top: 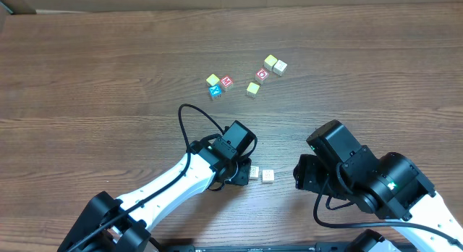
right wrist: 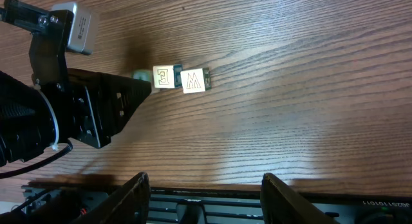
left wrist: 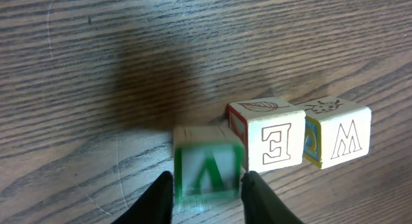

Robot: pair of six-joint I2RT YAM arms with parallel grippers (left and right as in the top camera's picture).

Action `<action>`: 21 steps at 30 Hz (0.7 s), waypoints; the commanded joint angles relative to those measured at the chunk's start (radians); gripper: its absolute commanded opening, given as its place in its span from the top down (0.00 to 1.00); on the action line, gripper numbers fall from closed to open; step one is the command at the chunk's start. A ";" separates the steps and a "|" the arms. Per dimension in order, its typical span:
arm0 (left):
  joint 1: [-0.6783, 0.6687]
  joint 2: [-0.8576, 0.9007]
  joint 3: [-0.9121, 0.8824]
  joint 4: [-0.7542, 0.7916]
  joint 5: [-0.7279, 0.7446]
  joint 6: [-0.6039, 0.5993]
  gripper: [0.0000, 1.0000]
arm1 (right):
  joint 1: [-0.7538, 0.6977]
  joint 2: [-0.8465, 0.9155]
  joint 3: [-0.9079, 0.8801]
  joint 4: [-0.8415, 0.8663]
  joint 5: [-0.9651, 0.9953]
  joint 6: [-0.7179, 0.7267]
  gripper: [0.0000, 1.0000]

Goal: Flip 3 blocks
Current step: 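Carry the A block forward and place it left of the E block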

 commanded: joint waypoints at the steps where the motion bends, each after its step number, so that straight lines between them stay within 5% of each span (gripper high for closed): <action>1: -0.002 0.014 -0.010 0.007 0.004 -0.014 0.68 | 0.007 -0.004 0.008 0.002 -0.002 0.003 0.43; 11: 0.002 0.003 0.007 0.017 -0.006 -0.014 0.75 | 0.007 -0.004 0.008 0.002 -0.002 0.002 0.44; 17: 0.023 -0.097 0.048 -0.097 -0.072 -0.021 0.76 | 0.007 -0.004 0.008 0.001 -0.002 0.000 0.43; 21: 0.023 -0.153 0.047 -0.228 -0.103 -0.019 0.88 | 0.007 -0.004 0.008 0.002 -0.002 0.000 0.43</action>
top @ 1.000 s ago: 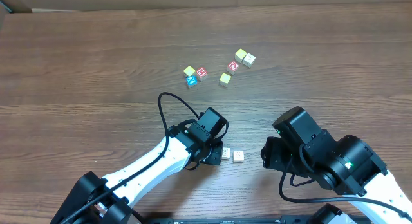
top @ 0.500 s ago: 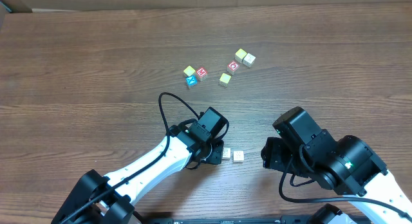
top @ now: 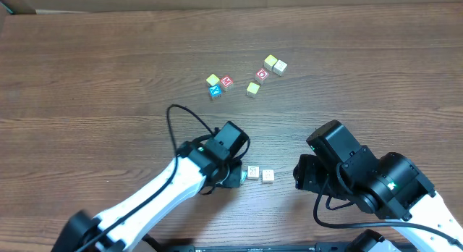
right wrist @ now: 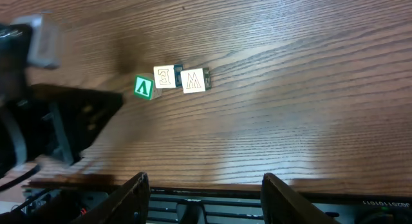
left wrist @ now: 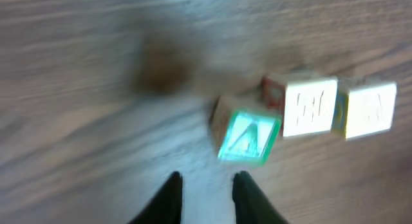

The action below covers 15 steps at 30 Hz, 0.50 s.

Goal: Flip 3 blocks
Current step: 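Carry the A block forward and place it left of the E block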

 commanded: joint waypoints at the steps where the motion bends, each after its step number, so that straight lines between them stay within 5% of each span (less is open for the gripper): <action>1: 0.001 -0.048 0.031 -0.070 -0.050 0.004 0.90 | 0.006 -0.004 0.008 0.003 -0.002 0.000 0.43; 6: -0.047 -0.038 -0.010 -0.083 -0.028 0.058 0.93 | 0.006 -0.004 0.008 0.007 -0.002 0.000 0.43; 15: -0.100 0.037 -0.116 0.114 0.068 0.019 0.94 | 0.006 -0.004 0.008 0.005 -0.002 0.000 0.43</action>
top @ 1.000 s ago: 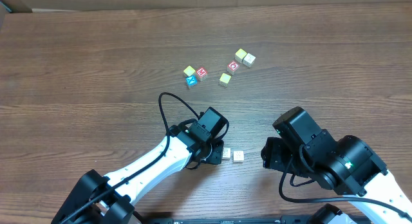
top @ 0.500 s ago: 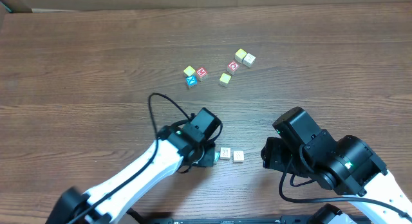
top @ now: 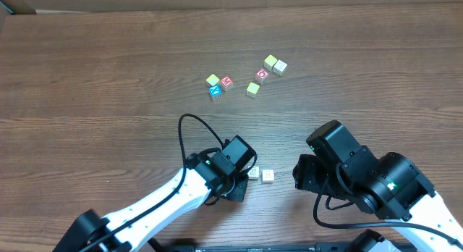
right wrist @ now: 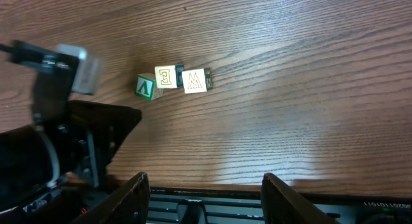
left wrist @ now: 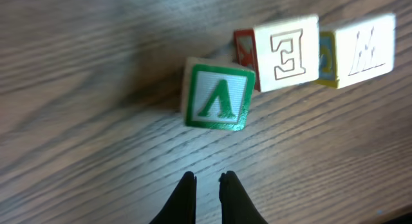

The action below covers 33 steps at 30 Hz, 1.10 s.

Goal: Flip 3 blocks
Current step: 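Carry the A block forward and place it left of the E block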

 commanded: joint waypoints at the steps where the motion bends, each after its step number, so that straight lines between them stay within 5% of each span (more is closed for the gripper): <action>1: -0.005 0.046 -0.031 0.018 0.038 -0.021 0.94 | 0.004 -0.004 0.008 0.001 -0.002 0.000 0.43; 33: 0.002 0.198 -0.031 0.192 0.028 -0.034 0.92 | 0.004 -0.004 0.008 -0.003 -0.002 0.000 0.43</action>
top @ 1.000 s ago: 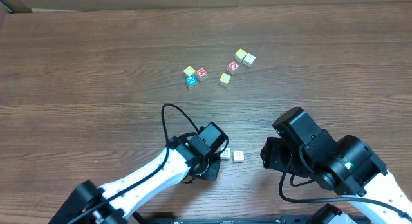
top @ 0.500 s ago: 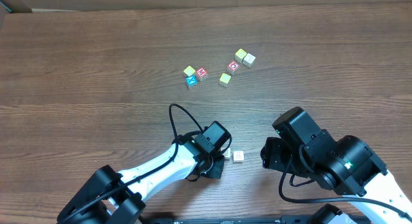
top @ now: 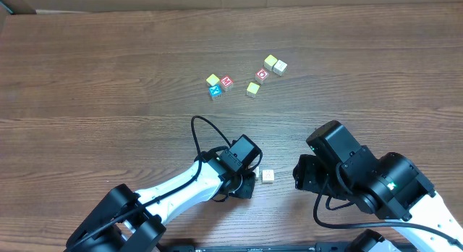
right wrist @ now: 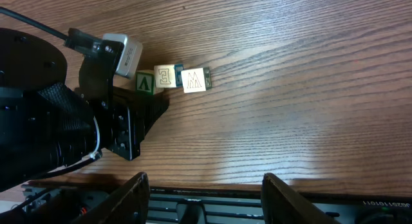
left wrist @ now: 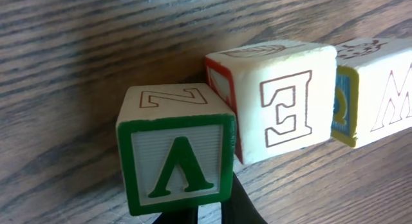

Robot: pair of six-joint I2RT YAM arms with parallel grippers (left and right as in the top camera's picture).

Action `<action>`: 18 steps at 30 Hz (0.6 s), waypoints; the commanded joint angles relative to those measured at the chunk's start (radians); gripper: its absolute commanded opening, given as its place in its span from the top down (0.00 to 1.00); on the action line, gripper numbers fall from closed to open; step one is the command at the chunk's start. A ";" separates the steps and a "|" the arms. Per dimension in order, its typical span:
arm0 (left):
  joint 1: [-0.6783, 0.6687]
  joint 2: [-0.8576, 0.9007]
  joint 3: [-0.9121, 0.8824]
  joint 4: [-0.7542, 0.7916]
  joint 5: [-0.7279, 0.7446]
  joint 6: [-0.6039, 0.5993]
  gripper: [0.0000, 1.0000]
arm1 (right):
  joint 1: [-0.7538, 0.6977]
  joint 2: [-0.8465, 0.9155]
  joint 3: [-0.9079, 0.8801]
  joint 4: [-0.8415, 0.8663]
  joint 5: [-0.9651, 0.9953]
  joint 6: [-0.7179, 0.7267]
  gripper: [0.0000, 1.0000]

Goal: Flip 3 blocks
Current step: 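Carry the A block forward and place it left of the E block, then lower both grippers to either end of the A-E-M block row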

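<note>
A green-framed block (left wrist: 177,147) with a letter on its upper face stands first in a row with a white E block (left wrist: 280,108) and a white W block (left wrist: 380,95). My left gripper (left wrist: 206,212) is shut, empty, its tips right against the green block's near side. The right wrist view shows the same row, green block (right wrist: 144,81), E block (right wrist: 165,76), W block (right wrist: 194,80), with the left gripper (right wrist: 162,105) just below it. My right gripper (right wrist: 205,180) stays open and empty over the front edge. Overhead, the left gripper (top: 246,184) covers most of the row; the W block (top: 268,176) shows.
Several more letter blocks lie in a loose group at the back middle: a yellow one (top: 213,80), a blue one (top: 215,91), a red one (top: 226,81) and others near a pale block (top: 280,66). The table's front edge (right wrist: 212,185) runs below the right gripper.
The left gripper, shut then too, stood back from the green block and higher; now it is low and against the block. The green block sat skewed beside the E block; now it is square with the row.
The green block was first between the left fingers beside the E block. Then it lay loose and tilted with the fingers drawn back and narrower. After that the gripper was shut, clear of it. Now the shut tips touch the block. The right arm never moved.
</note>
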 commanded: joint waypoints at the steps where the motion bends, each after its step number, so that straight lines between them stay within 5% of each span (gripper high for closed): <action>1: 0.004 0.040 -0.014 0.007 -0.048 -0.008 0.92 | 0.004 -0.004 0.008 0.000 -0.002 0.000 0.43; 18: 0.030 0.040 -0.013 0.024 -0.035 0.010 0.96 | 0.004 -0.004 0.008 -0.002 -0.002 0.000 0.43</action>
